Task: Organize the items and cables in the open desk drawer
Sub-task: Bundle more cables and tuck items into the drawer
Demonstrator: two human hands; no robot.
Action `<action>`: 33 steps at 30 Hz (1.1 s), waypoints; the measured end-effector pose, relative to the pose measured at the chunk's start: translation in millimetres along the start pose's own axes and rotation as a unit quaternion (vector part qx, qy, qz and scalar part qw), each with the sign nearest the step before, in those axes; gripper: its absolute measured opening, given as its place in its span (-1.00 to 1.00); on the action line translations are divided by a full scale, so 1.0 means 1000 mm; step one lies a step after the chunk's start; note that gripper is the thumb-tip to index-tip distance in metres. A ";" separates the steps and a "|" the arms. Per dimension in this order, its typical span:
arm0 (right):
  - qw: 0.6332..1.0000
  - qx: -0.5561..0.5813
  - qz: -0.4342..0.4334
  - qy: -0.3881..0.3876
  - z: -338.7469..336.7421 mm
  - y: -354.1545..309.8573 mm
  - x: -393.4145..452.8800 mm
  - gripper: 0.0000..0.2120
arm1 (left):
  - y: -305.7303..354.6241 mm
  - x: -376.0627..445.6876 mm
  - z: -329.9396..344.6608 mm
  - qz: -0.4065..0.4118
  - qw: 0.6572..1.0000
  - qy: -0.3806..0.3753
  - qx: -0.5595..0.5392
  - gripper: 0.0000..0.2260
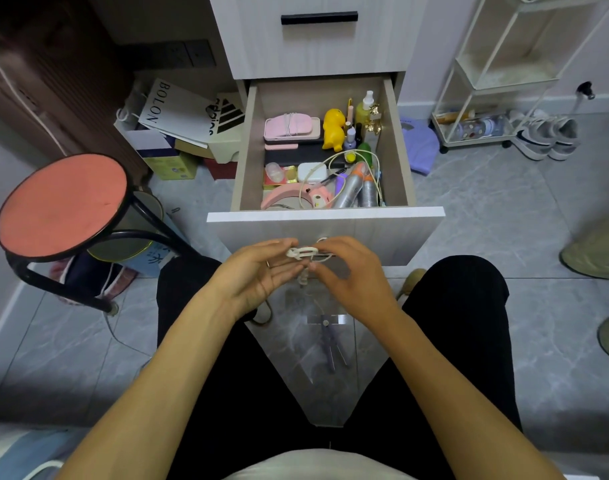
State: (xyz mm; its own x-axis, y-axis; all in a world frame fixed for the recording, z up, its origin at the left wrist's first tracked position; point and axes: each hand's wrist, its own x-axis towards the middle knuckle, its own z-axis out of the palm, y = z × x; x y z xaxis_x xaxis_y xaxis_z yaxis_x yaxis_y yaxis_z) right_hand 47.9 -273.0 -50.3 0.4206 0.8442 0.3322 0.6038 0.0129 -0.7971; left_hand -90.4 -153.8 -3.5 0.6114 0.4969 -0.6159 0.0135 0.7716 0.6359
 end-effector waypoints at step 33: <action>0.921 0.295 0.244 -0.076 -0.013 -0.025 0.008 -0.95 | 0.001 -0.017 0.003 0.170 0.931 -0.017 0.322 -0.94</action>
State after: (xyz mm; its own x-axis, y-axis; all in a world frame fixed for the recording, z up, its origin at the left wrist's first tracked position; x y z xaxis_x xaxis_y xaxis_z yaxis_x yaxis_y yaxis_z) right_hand 44.9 -273.5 -20.9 0.4177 0.8911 -0.1775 -0.1246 -0.1373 -0.9827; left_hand -97.9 -162.8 8.6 0.6911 0.6480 -0.3202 0.2802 0.1682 0.9451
